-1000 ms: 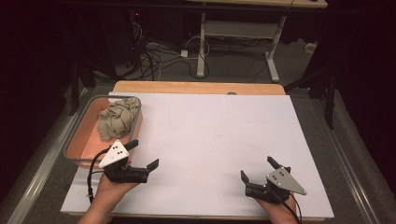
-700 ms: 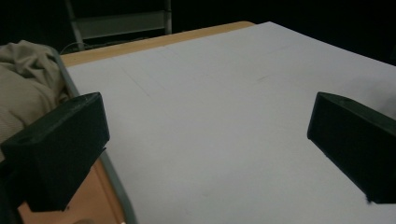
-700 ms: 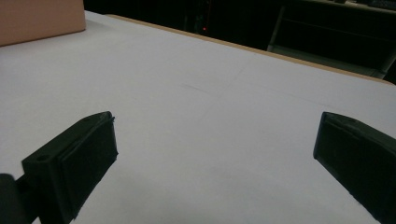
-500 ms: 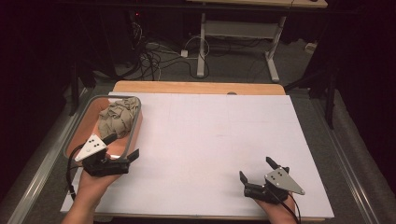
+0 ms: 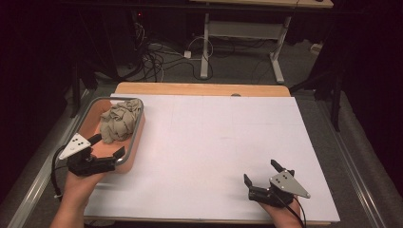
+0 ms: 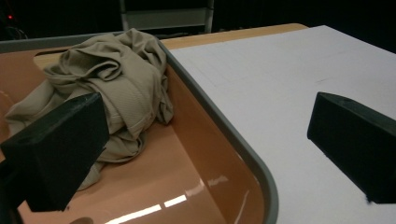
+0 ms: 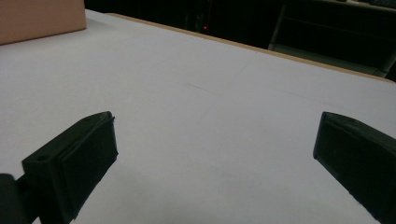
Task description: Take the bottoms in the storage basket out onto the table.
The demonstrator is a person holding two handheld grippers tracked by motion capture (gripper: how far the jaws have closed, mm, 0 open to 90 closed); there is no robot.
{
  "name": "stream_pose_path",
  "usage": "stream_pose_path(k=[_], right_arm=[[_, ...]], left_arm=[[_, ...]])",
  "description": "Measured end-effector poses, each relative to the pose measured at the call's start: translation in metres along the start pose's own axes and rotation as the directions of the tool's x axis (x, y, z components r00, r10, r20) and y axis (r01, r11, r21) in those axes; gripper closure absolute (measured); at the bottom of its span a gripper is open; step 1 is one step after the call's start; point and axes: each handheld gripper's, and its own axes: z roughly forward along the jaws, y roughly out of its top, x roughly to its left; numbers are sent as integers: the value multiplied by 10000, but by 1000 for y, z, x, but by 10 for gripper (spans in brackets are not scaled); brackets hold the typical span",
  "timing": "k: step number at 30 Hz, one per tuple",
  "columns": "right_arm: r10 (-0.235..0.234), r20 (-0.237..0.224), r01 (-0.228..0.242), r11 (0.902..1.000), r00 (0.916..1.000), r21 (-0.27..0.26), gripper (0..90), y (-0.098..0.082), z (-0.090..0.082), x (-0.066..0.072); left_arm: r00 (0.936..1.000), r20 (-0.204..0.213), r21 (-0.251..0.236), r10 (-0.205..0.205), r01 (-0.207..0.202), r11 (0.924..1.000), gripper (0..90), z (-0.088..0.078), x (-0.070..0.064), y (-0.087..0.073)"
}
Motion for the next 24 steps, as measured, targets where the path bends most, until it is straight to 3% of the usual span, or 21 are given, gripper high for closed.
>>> stream_pose_path(k=[16, 24], right_arm=[[-1, 31, 1, 10000, 10000, -18, 7, 0, -1, -1], [8, -78, -8, 10000, 10000, -60, 7, 2, 1, 1]], left_arm=[[9964, -740, 114, -414, 424, 9990, 0, -11, 28, -6], [9967, -662, 33, -472, 476, 9989, 0, -8, 24, -6]])
